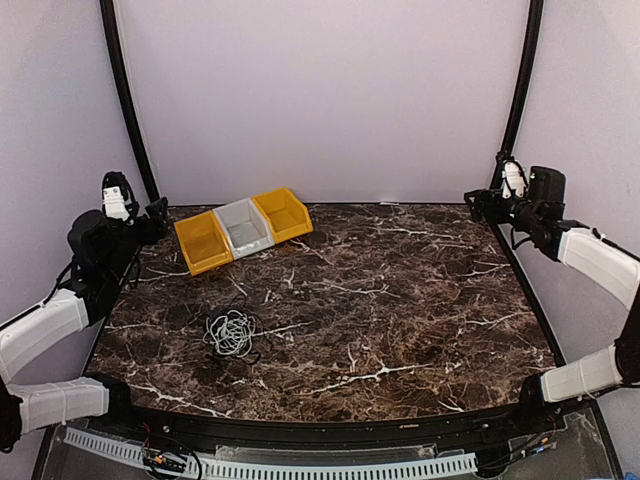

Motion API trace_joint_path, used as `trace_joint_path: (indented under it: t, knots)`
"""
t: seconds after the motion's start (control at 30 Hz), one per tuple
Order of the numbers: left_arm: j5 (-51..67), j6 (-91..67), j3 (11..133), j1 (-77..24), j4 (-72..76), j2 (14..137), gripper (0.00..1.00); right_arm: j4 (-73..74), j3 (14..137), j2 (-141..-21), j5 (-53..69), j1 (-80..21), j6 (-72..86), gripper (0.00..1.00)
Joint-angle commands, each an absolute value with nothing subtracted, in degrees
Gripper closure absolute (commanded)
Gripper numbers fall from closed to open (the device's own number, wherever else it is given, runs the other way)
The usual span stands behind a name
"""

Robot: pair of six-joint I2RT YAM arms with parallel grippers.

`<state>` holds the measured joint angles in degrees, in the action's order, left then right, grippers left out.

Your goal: Untangle the cables

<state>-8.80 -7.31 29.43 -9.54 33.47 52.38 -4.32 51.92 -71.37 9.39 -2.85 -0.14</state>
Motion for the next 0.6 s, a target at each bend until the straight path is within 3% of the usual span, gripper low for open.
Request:
trace_joint_path:
  t: [0.0,0.17,0.3,0.47,0.57]
  knots:
    - [11.4,-10.3,40.8,-11.8,11.7,54.9,0.22,-0.7,54.4,-69.2,17.1,-2.9,-7.1,0.02]
    - [11.2,-10.2,49.6,-21.7,-5.5,55.3,0.25,10.1,57.5,-71.7,34.2,-3.8,-16.3,0.06]
    - [11.4,-12.9,54.0,-26.6,-15.5,57.4,0.30,13.0,57.7,-73.1,35.2,-7.9,-20.2,0.10]
    - [8.5,-19.1,57.2,-32.3,-29.4,64.8,0.46,12.9,52.6,-73.7,42.7,-10.4,-24.4,0.13]
    - [4.5,-22.4,56.4,-39.7,-32.3,66.7,0.48,11.6,48.9,-73.8,43.1,-11.0,-26.2,0.16]
